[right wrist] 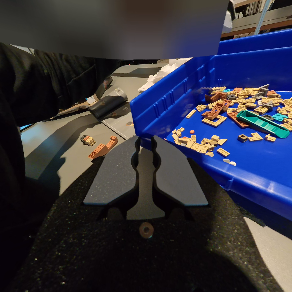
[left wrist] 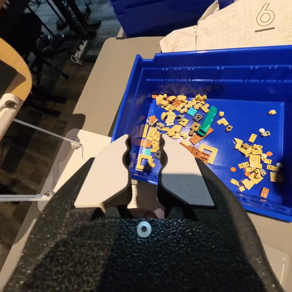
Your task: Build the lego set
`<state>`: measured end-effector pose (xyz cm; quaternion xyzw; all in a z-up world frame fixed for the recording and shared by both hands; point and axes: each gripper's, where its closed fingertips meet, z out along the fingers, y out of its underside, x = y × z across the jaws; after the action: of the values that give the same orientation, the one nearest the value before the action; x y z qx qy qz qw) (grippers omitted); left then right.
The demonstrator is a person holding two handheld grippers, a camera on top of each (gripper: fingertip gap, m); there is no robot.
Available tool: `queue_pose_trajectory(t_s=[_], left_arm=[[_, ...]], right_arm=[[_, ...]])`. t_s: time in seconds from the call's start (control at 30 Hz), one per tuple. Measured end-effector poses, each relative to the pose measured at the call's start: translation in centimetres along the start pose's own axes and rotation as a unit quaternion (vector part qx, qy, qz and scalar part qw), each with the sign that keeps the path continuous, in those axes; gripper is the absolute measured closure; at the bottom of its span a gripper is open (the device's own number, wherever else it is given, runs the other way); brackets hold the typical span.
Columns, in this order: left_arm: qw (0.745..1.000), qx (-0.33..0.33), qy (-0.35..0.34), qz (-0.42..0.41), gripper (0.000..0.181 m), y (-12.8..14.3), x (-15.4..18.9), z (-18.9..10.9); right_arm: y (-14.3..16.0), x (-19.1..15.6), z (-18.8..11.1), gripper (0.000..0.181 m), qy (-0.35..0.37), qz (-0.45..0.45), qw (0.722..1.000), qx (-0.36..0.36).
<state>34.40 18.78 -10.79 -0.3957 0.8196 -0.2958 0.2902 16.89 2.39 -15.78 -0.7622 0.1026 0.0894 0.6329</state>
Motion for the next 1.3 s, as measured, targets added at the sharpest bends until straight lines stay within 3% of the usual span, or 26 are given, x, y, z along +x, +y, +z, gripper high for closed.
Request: queue_pose_trajectory(t_s=[1.17, 1.23, 1.3], left_arm=[[1.0, -0.009, 0.008, 0.007, 0.148, 0.5, 0.4, 0.3], [0.999, -0.026, 0.021, 0.025, 0.15, 0.3, 0.8, 0.7], [0.99, -0.088, 0.066, 0.091, 0.152, 0.5, 2.1, 1.6]], right_arm=[[0.0, 0.1, 0.1, 0.169, -0.001, 0.003, 1.0, -0.001], [0.1, 0.0, 0.1, 0.169, 0.0, 0.001, 1.0, -0.002], [0.1, 0.0, 0.2, 0.168, 0.0, -0.002, 1.0, -0.005]])
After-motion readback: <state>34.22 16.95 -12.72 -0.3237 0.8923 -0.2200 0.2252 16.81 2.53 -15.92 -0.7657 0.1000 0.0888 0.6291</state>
